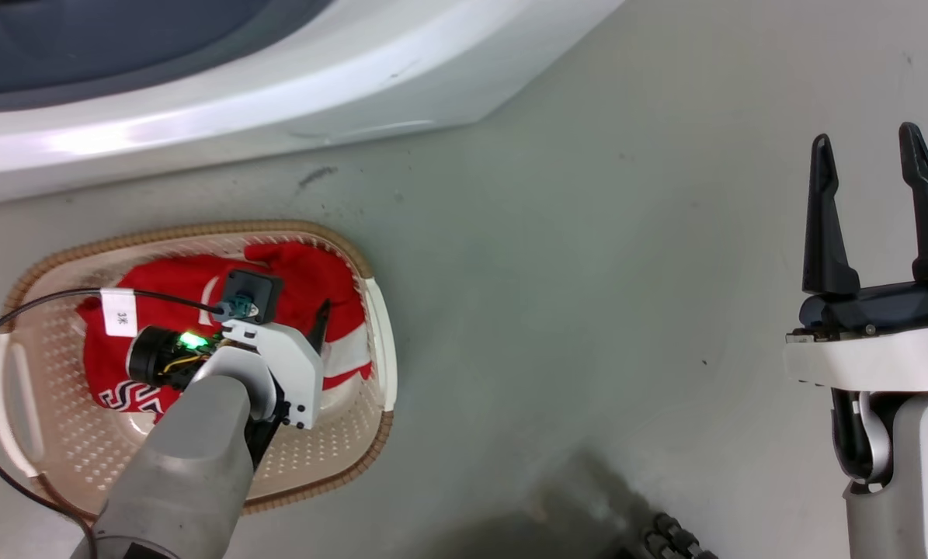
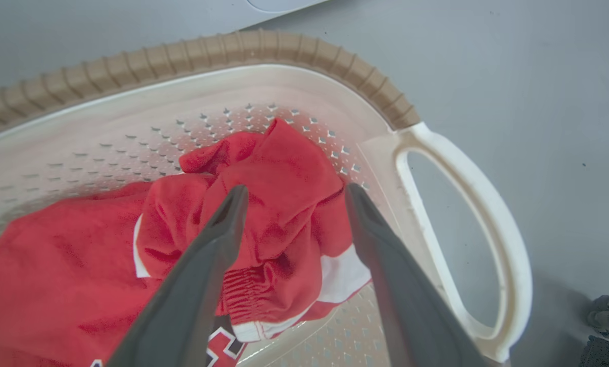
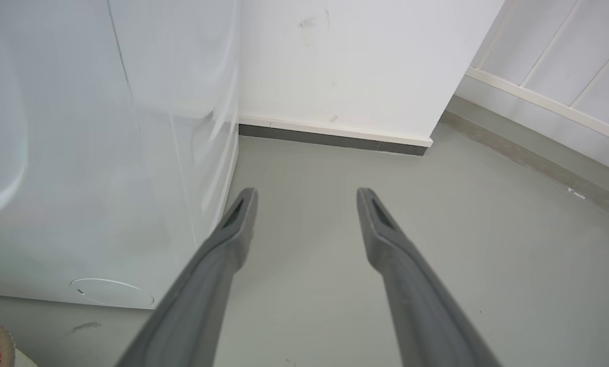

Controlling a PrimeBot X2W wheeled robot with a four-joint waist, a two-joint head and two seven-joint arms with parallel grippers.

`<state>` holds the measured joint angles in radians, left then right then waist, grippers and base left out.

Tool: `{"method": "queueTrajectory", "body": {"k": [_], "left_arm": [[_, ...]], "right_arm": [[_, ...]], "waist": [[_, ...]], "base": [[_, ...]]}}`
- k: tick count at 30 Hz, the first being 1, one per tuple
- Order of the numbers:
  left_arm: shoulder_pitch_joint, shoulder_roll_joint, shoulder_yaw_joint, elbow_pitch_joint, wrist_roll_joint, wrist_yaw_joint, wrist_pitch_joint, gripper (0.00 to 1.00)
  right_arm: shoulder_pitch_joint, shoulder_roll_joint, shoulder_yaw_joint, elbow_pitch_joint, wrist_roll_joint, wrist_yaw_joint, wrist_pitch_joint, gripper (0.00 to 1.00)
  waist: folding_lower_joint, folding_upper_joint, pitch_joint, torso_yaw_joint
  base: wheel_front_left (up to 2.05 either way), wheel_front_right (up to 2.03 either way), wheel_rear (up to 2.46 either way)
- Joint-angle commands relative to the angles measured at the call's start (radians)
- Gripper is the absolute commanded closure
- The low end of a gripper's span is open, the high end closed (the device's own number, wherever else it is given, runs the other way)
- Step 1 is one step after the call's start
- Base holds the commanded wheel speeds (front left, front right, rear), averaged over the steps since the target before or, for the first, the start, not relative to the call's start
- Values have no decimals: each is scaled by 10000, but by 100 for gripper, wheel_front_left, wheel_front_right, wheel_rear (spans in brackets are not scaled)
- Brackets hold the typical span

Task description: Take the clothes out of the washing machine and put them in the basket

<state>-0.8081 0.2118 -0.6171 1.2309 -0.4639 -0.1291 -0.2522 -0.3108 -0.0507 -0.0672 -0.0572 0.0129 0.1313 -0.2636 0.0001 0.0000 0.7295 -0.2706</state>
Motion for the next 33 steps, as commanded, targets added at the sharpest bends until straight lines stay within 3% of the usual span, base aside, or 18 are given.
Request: {"method": "queueTrajectory", "body": {"k": [1, 6, 14, 18, 26, 33], "left_arm": [[93, 4, 0, -75, -32, 28, -76, 0], [456, -32, 347, -923, -108, 166, -141, 0], [1358, 295, 1403, -3709, 327, 465, -131, 0], [1989, 351, 2231, -5303, 563, 429, -131, 0], [3671, 329, 4124, -8116, 1401, 799, -132, 0], [5696, -156, 5583, -10941, 2713, 1016, -129, 0]], "right_arm": [[35, 9, -61, 54, -91, -11, -16, 0], [306, 9, -182, 192, -251, -11, -16, 0], [814, 6, -349, 299, -561, -11, -16, 0], [1104, 6, -414, 325, -772, -11, -16, 0], [1714, 4, -489, 318, -957, -11, -16, 0], [2231, 6, -591, 90, -786, -11, -16, 0]], "waist": [[-1, 0, -509, 258], [-1, 0, -1628, 649], [-1, 0, -3308, 1336], [-1, 0, -4055, 1678], [-1, 0, -5105, 2099], [-1, 0, -5780, 2342]], "base": [[0, 0, 0], [0, 0, 0], [0, 0, 0], [0, 0, 0], [0, 0, 0], [0, 0, 0]]}}
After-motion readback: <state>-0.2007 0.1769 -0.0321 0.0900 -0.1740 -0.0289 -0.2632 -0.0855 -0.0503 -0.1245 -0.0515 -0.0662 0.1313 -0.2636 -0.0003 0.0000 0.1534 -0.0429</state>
